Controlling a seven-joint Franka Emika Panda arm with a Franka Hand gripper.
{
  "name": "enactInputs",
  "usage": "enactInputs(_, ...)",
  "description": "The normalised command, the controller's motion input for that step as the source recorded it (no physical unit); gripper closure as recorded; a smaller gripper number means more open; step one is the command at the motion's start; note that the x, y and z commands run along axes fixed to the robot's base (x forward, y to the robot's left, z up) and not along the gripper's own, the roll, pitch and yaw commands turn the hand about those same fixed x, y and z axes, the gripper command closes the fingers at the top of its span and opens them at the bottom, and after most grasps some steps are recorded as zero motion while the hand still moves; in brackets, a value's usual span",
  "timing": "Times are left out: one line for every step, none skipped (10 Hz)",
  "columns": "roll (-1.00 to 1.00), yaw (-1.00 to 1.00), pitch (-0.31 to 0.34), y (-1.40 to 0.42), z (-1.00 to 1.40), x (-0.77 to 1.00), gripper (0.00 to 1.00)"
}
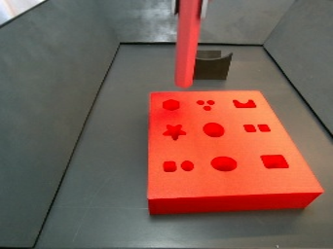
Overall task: Pick up the hexagon object. Move up. Place the hexagon object on the fixture. Regrasp the hexagon object. Move to above the board. Insert the hexagon object.
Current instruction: Insert the hexagon object.
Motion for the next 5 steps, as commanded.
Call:
enactInputs(-0.06,-0.39,-0.247,0.00,-0.43,-0.12,1.00)
enactInputs(-0.11,-0.39,-0.297,0.00,-0.37,-0.25,1.00)
enactInputs(-0.09,-0.32,-0.333,0.00,-0.34,-0.37,1.00)
enactInputs(-0.04,-0.25,-0.236,0.00,-0.30,-0.38,1.00)
enactInputs(-0.04,-0.14,-0.117,0.00,-0.19,-0.30,1.00)
